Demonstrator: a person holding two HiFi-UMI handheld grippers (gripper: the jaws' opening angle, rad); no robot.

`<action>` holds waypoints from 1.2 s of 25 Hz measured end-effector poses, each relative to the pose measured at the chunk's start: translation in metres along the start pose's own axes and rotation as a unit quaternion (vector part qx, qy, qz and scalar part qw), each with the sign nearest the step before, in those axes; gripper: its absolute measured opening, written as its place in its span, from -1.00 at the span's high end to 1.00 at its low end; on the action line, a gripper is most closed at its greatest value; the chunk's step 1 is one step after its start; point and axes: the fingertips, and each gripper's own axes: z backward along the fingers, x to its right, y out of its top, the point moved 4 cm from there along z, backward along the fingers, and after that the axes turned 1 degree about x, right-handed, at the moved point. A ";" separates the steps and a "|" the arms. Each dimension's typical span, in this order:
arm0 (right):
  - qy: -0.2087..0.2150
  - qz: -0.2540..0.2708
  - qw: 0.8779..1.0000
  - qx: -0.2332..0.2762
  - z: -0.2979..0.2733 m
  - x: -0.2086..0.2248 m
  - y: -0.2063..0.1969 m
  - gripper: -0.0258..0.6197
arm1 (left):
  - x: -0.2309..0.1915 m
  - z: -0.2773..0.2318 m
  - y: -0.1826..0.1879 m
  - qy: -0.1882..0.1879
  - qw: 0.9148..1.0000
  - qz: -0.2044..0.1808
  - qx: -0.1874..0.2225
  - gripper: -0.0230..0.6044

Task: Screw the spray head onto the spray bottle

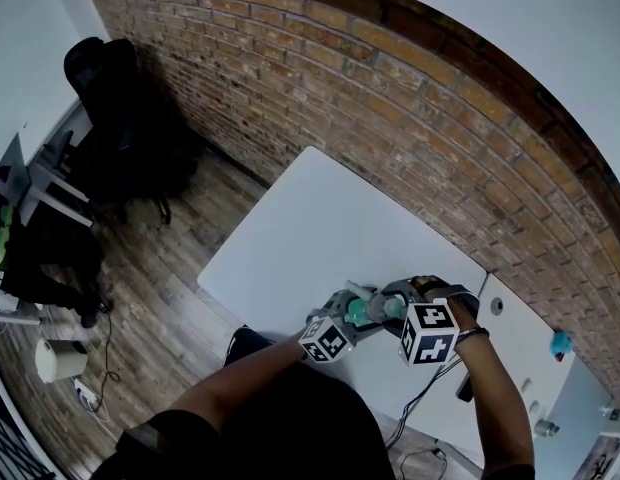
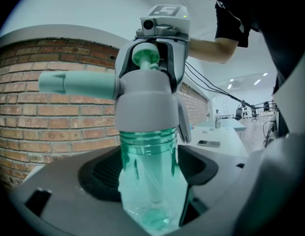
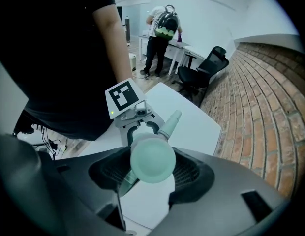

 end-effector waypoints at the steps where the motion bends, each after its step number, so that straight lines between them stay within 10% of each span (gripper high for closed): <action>1: -0.003 -0.015 1.000 0.002 0.000 0.000 0.000 0.14 | 0.000 0.000 0.000 0.000 1.000 0.000 0.000 -0.16; 14: -0.088 -0.217 0.971 0.040 0.002 -0.001 -0.003 0.14 | 0.000 0.000 0.000 -0.001 1.000 -0.002 0.000 -0.16; 30: -0.036 -0.110 0.993 0.011 0.003 0.000 0.002 0.14 | 0.000 0.000 0.000 0.000 1.000 -0.002 0.003 -0.16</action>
